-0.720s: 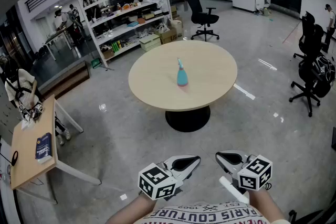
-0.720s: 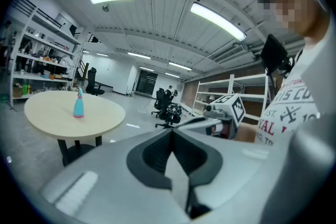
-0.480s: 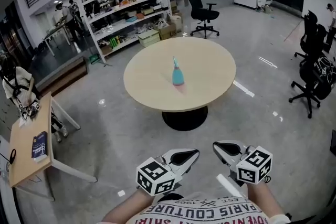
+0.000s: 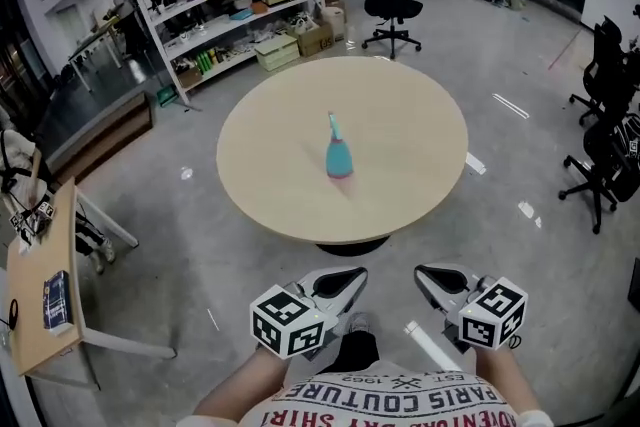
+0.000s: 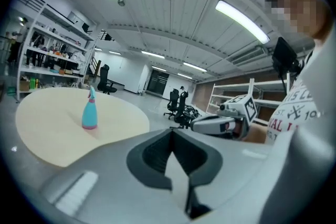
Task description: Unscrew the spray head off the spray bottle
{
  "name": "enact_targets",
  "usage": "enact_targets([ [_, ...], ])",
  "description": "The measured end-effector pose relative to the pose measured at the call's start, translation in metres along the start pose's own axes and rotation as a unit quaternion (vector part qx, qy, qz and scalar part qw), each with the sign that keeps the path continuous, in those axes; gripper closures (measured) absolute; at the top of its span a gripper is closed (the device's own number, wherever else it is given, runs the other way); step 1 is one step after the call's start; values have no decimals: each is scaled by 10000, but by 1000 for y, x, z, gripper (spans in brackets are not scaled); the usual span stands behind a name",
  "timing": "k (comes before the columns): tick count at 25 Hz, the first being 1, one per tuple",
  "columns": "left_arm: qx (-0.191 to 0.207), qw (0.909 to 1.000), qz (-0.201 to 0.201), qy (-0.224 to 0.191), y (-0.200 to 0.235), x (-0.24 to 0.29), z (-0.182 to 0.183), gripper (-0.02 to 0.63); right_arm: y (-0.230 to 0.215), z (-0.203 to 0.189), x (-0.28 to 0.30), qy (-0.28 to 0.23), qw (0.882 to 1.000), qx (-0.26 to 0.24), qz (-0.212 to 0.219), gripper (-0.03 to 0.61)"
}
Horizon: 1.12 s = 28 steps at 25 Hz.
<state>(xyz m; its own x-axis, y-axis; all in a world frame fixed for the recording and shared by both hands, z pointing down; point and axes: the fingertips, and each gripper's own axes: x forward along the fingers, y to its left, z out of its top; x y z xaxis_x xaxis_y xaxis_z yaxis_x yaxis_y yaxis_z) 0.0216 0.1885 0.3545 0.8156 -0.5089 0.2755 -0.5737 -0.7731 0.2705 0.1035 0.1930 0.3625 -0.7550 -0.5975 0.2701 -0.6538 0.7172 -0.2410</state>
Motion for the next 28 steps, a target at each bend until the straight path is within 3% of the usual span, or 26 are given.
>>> enact_targets([
  [7,-76,9999,36,100,155,58,43,614,-100,49,119,180,9997,42,-168,577],
  [11,-181,9986,372,326,220,71,44,614,-131,72,166,151,9997,94,-150,577],
  [15,-464,9958,601,509,260,86,32,614,-155,63,196,288,9991,318,16,577],
  [23,-140,9938,820,736,313,125,46,612,-212,74,245,478,9973,476,305,577],
  [26,3,9928,702,969,327,139,35,604,-229,75,264,525,9964,517,422,577],
  [27,-30,9926,629,1042,332,143,30,509,-233,74,270,539,9961,531,452,577],
  [28,-51,9921,593,1101,339,147,26,475,-237,72,275,560,9957,551,482,577],
])
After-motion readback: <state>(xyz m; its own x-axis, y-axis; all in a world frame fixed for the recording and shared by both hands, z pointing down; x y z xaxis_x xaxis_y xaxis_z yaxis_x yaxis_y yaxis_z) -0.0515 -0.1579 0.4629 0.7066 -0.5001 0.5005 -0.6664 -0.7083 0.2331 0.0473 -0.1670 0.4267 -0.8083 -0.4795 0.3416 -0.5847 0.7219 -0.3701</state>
